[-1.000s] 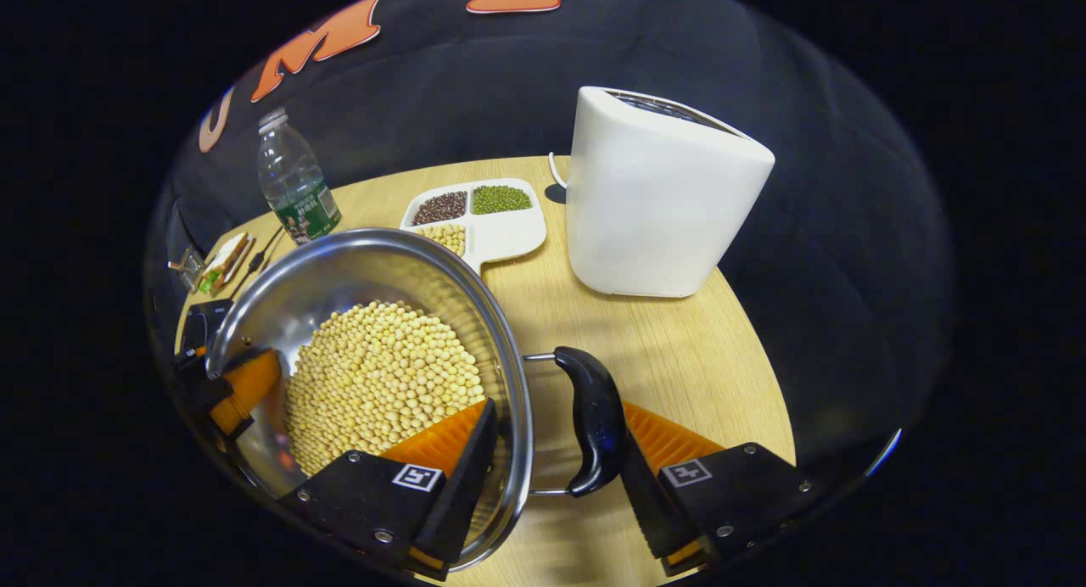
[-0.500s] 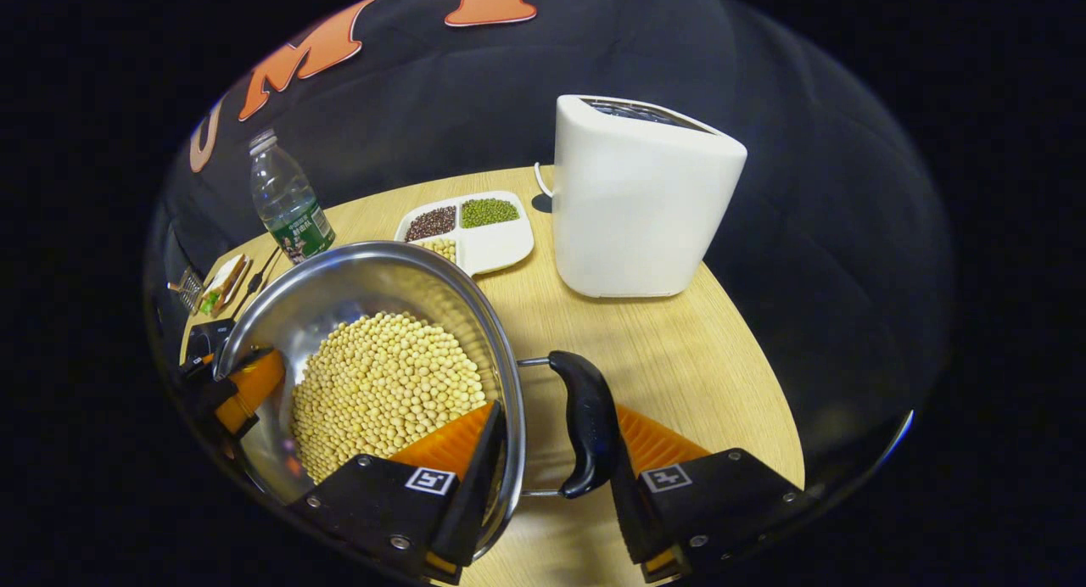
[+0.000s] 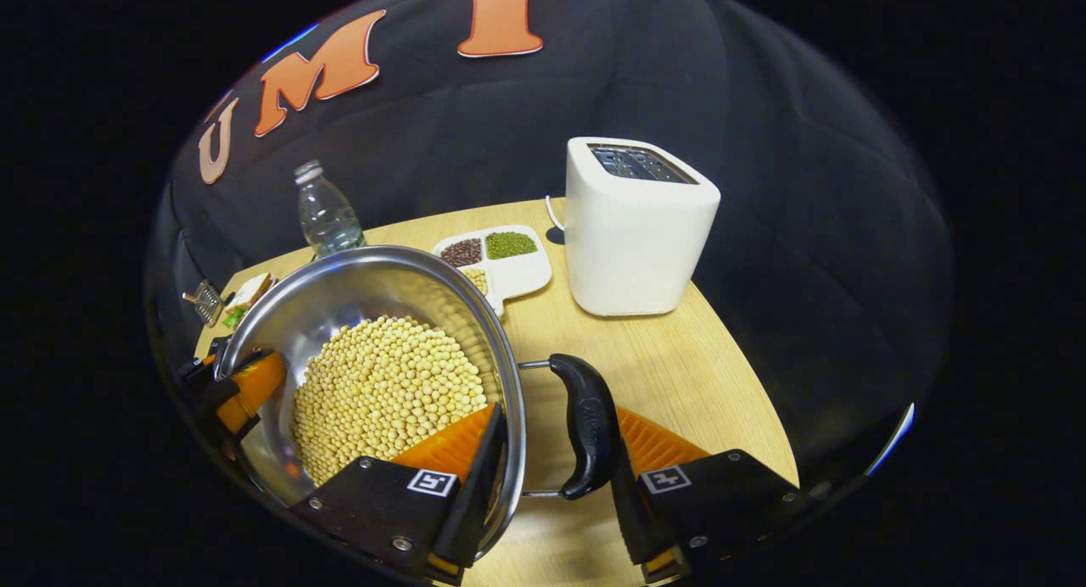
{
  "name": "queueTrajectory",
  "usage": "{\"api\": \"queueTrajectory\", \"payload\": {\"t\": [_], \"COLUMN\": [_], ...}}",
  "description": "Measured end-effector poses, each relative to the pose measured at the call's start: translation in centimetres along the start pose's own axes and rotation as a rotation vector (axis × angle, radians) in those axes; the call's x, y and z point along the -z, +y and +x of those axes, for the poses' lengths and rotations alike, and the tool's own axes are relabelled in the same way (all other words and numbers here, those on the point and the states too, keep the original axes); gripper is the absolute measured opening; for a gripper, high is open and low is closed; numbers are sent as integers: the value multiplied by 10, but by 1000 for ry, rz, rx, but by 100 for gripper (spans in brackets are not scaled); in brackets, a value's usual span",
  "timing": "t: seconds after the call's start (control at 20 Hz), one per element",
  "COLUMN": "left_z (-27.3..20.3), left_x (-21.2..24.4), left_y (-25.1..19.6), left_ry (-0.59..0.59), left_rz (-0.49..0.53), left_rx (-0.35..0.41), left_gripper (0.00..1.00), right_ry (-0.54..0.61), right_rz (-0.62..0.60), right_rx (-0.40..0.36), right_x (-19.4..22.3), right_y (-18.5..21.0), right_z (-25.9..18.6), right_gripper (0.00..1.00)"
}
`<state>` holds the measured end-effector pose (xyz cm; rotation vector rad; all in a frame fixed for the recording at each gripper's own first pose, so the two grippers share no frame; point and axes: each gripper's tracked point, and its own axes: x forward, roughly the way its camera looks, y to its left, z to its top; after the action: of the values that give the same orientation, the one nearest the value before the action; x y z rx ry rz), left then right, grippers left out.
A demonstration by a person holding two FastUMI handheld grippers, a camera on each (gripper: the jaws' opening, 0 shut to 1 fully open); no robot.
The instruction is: First push the handle of the pot to place it horizontally, then grasp the pot with both hands and set it on the induction cooktop.
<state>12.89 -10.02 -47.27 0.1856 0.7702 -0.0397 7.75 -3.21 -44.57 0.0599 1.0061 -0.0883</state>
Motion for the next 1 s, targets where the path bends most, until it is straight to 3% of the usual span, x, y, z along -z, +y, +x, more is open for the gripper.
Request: {"api": "queueTrajectory", "payload": {"t": [0.15, 0.2, 0.25, 0.4, 0.45, 0.5, 0.6, 0.75, 0.8, 0.85, 1.0], "left_z": [-20, -28, -37, -59, -64, -67, -76, -89, -95, -99, -110], "left_x": [-8, -11, -16, -24, -26, -25, -23, -22, -22, -23, -20], "left_y": [22, 29, 39, 61, 68, 77, 93, 113, 121, 127, 143], "left_ry": [-5, -12, -24, -45, -50, -54, -61, -65, -68, -72, -68], "left_rz": [-10, -2, 12, 26, 18, 9, -3, -13, -16, -17, -25], "left_rx": [-15, -27, -38, -69, -76, -85, -104, -134, -144, -152, -169], "left_gripper": [84, 82, 82, 82, 81, 84, 81, 85, 84, 84, 81], "right_ry": [-24, -25, -26, -35, -44, -54, -64, -55, -58, -63, -70], "right_rz": [-12, -7, -1, 7, 1, -3, -19, -23, -17, -17, -31], "right_rx": [-18, -31, -46, -80, -87, -89, -100, -131, -140, -147, -164], "right_x": [-6, -6, -6, -7, -10, -12, -14, -13, -15, -17, -18], "right_y": [20, 26, 34, 57, 64, 70, 83, 104, 111, 117, 130], "right_z": [-19, -25, -31, -42, -45, -49, -58, -62, -62, -65, -63], "right_gripper": [64, 60, 64, 64, 60, 64, 64, 64, 60, 64, 59]}}
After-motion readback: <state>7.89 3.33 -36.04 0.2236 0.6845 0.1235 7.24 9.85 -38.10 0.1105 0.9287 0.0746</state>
